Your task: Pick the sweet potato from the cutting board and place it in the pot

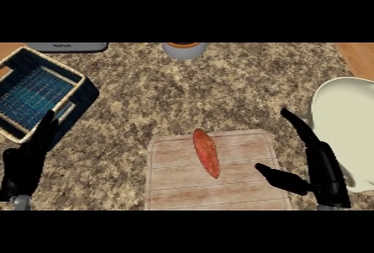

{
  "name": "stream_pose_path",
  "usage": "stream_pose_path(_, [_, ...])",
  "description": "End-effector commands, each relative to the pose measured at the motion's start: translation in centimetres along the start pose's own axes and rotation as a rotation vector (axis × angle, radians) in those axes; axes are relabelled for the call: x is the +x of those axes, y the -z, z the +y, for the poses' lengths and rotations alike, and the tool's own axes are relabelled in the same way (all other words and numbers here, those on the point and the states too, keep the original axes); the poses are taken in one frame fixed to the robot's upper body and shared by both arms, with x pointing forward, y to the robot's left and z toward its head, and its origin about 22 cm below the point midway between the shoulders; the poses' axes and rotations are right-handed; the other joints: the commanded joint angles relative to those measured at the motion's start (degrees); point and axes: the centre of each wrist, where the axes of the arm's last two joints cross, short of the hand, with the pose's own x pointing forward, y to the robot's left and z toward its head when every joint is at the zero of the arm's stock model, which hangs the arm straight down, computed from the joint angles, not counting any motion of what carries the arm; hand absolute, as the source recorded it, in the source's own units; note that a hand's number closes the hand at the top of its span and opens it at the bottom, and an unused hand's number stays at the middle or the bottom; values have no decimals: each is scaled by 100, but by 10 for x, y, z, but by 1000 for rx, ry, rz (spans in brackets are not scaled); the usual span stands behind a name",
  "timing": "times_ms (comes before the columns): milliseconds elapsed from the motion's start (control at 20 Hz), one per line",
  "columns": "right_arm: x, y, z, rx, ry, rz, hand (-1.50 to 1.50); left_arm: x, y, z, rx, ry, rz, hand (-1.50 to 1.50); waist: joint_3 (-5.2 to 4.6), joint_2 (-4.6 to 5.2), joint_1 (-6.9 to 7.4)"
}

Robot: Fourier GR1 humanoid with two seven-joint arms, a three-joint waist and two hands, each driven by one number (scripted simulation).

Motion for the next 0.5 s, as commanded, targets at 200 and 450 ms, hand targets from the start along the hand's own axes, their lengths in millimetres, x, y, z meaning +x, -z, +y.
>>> stream_pose_path(200, [71,15,-14,203,-137,68,-150,-4,15,2,-18,13,5,0,-7,32,69])
stream_pose_path(450, [112,57,-8,367,-231,138,-150,-3,8,-8,-13,26,-7,0,-11,64,241])
